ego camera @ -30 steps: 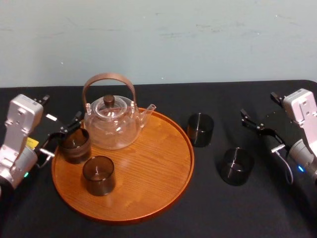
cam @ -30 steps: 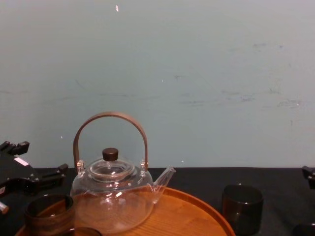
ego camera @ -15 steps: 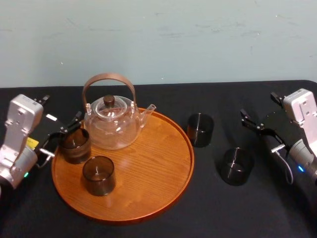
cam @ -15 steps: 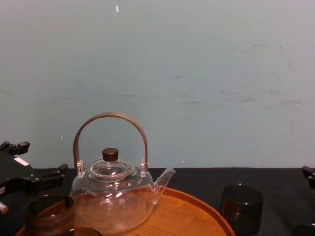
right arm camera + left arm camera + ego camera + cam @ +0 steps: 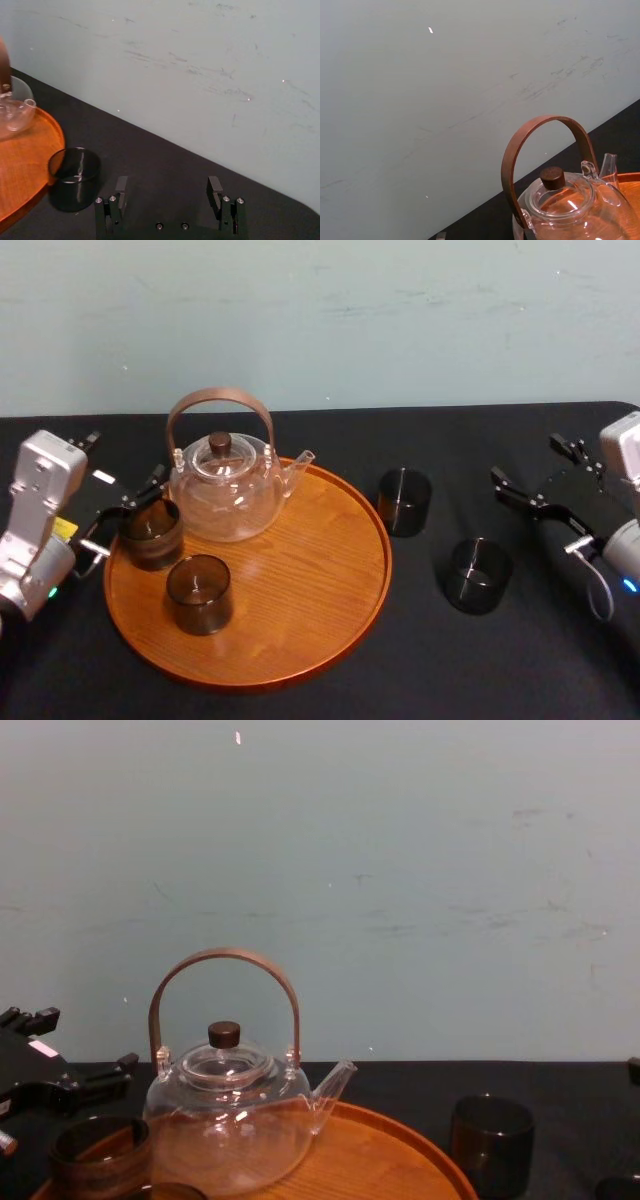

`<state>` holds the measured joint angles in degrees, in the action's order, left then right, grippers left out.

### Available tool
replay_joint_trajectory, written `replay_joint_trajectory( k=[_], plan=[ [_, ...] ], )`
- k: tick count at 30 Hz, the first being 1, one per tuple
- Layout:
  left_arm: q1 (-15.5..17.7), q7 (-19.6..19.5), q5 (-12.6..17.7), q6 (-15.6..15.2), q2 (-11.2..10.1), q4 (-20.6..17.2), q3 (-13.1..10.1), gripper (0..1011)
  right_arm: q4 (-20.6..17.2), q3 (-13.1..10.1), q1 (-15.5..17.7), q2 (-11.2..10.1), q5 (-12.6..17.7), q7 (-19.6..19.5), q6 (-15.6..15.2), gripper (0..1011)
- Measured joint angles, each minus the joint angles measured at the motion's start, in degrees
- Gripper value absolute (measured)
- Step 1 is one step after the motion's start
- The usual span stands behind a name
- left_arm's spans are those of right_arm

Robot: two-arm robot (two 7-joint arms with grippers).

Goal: Pick up the glass from the table and place it on the tray.

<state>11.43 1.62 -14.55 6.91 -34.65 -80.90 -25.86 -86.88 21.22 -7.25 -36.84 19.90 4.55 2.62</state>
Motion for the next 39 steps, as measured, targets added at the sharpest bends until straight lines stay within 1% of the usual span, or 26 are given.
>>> replay_joint_trajectory(
  k=[2,5,8,12,15,18,24,28,32,39],
  plan=[
    [0.00,0.00,0.00,0.00,0.00,0.00,0.00,1001,-1.66,-1.16,1.25,-0.83,1.57,1.11,-1.11,1002],
    [0.00,0.00,0.00,0.00,0.00,0.00,0.00,1001,-3.30,-2.26,2.65,-1.69,3.13,2.28,-2.15,1002],
    [0.00,0.00,0.00,0.00,0.00,0.00,0.00,1001,-6.20,-4.20,5.36,-3.63,5.35,4.40,-3.57,1002],
    [0.00,0.00,0.00,0.00,0.00,0.00,0.00,1001,-8.41,-5.54,7.74,-5.47,6.51,6.20,-4.20,1002],
    [0.00,0.00,0.00,0.00,0.00,0.00,0.00,1001,-10.54,-6.87,10.38,-7.35,7.39,8.20,-4.52,1002],
    [0.00,0.00,0.00,0.00,0.00,0.00,0.00,1001,-11.80,-7.90,12.23,-8.58,8.02,9.66,-4.86,1002],
    [0.00,0.00,0.00,0.00,0.00,0.00,0.00,1001,-13.10,-9.16,14.93,-10.24,8.77,12.19,-5.44,1002],
    [0.00,0.00,0.00,0.00,0.00,0.00,0.00,1001,-13.71,-9.71,16.70,-11.67,8.95,15.00,-5.73,1002],
    [0.00,0.00,0.00,0.00,0.00,0.00,0.00,1001,-13.84,-9.82,17.65,-12.60,8.92,17.39,-5.96,1002],
    [0.00,0.00,0.00,0.00,0.00,0.00,0.00,1001,-13.23,-9.32,17.62,-12.82,7.88,20.07,-7.03,1002]
  ],
)
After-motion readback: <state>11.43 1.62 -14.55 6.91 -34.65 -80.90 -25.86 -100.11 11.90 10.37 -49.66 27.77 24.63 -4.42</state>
